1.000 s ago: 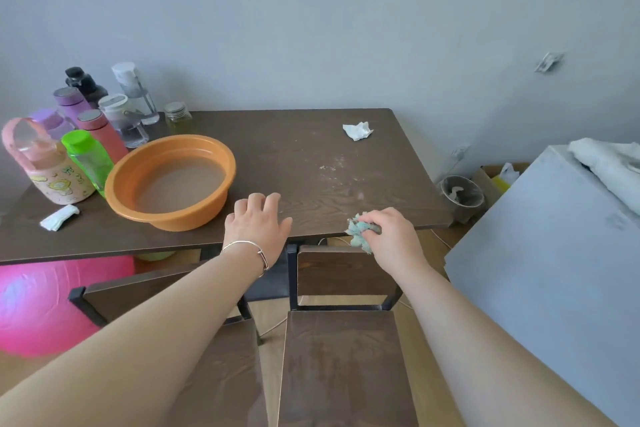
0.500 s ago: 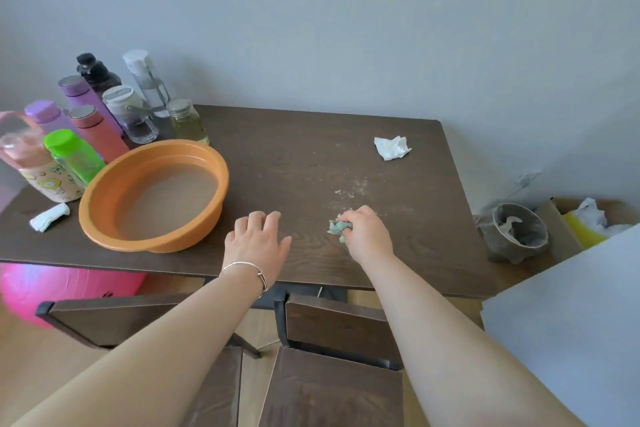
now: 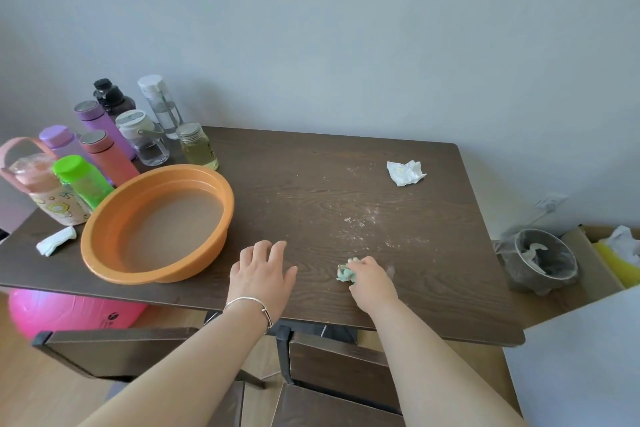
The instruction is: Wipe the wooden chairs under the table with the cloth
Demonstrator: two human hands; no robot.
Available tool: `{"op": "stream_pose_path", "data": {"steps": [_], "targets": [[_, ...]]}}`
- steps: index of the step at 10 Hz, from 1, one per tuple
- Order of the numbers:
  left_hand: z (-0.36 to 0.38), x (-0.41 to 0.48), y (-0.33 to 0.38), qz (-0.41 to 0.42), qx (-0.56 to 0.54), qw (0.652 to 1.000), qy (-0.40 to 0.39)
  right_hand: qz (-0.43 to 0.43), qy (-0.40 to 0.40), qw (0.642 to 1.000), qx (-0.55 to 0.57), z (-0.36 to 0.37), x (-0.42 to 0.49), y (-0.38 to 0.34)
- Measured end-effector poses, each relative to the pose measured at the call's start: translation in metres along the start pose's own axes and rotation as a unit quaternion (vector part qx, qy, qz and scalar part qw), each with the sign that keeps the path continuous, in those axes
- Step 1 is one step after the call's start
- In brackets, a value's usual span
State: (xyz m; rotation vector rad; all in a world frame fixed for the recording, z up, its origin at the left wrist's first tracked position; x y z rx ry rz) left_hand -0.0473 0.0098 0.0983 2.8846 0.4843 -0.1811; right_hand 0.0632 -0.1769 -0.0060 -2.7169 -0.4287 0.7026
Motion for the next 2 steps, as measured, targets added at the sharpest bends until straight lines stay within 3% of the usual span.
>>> {"op": "stream_pose_path", "data": {"steps": [1, 2], "targets": [[-0.006, -0.005, -0.001, 0.002, 0.009, 1.0, 0.005, 0.005, -0.022, 1.0, -0.006, -0.011, -0.01, -0.007], [-0.019, -0.007, 0.0, 0.021, 0.039, 0.999, 0.019, 0.009, 0.036, 0.999, -0.028, -0.029, -0.023, -0.017]]}}
Point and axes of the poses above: each hand's wrist, its own x-axis towards the middle knuckle, its own z-axis out of the palm, y = z × x, the point moved 1 cm from there along x, towards the middle knuckle, and after that the axes turned 3 degrees about -y, right-handed, at the moved point
